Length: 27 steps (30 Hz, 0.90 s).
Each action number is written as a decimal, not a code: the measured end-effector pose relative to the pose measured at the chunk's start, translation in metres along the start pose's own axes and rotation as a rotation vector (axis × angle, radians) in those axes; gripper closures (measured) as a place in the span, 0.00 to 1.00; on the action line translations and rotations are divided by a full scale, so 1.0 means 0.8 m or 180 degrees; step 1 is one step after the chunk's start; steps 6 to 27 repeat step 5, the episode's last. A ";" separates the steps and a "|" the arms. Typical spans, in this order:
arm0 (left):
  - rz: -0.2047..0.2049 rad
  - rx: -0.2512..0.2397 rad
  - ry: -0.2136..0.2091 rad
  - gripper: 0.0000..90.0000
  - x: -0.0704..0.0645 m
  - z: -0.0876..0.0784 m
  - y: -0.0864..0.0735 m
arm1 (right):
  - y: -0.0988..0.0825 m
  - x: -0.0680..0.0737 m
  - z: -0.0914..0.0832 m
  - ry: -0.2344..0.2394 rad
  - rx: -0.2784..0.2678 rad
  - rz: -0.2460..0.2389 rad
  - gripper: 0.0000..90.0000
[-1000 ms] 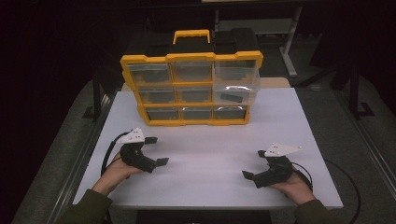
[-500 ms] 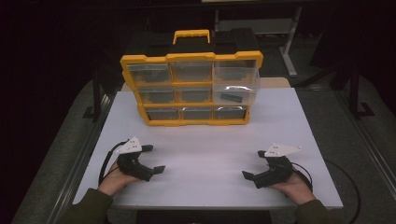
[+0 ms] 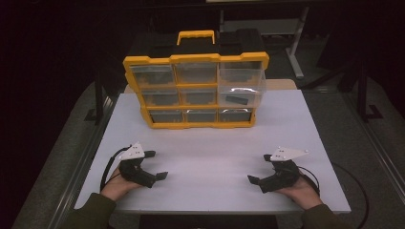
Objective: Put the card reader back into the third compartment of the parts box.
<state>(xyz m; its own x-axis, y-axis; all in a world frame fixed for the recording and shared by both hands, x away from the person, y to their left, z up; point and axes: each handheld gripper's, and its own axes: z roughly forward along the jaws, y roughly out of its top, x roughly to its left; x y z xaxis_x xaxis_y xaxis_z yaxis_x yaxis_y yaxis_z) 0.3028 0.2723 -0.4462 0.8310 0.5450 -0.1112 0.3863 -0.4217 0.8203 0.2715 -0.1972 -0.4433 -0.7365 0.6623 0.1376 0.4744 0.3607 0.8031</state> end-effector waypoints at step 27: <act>-0.0003 0.0030 -0.0006 0.00 0.000 0.001 0.000 | -0.001 0.000 0.000 0.0000 0.0015 0.0005 0.00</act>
